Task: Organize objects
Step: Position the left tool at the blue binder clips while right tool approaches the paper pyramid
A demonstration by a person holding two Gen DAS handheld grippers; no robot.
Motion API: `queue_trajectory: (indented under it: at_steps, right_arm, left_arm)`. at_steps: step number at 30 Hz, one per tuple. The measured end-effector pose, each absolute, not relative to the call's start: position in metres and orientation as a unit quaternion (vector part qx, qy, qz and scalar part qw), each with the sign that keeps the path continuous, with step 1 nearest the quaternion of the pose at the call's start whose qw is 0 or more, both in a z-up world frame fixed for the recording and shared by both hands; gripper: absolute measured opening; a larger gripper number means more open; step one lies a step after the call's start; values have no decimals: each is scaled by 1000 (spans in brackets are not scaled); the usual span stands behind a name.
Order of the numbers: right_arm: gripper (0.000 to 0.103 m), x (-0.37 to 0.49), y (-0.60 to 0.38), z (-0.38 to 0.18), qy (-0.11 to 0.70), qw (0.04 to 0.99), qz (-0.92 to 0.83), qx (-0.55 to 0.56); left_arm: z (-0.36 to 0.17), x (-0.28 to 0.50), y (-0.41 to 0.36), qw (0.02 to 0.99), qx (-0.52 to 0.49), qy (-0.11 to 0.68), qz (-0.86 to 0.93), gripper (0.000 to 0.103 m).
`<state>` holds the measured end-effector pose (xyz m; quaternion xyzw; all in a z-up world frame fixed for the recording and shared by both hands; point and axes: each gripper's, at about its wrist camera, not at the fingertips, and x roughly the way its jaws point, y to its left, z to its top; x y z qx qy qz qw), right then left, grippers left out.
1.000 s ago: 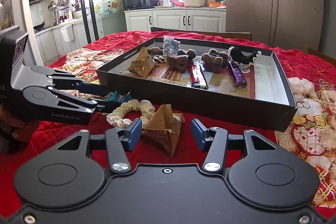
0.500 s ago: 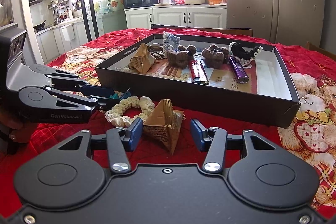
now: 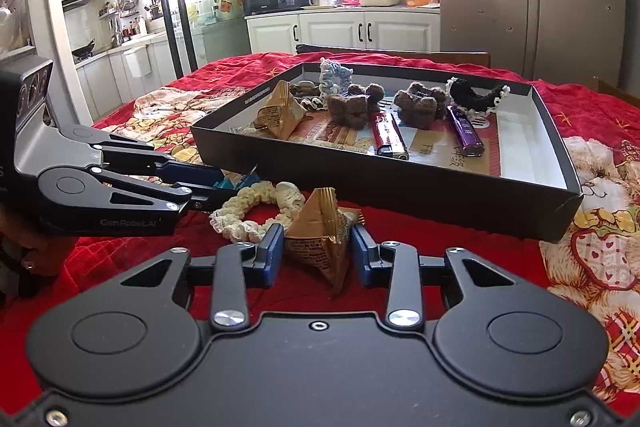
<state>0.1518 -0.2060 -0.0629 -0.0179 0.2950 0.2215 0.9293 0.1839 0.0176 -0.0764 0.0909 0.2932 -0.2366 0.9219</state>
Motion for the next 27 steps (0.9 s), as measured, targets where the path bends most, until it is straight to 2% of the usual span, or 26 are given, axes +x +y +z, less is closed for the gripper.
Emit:
queue_trajectory:
  at_steps: [27]
  right_arm:
    - [33,146,-213,-58,283,934,218,-11]
  left_arm:
    - [-72,175,21,924,74,297,-229,31]
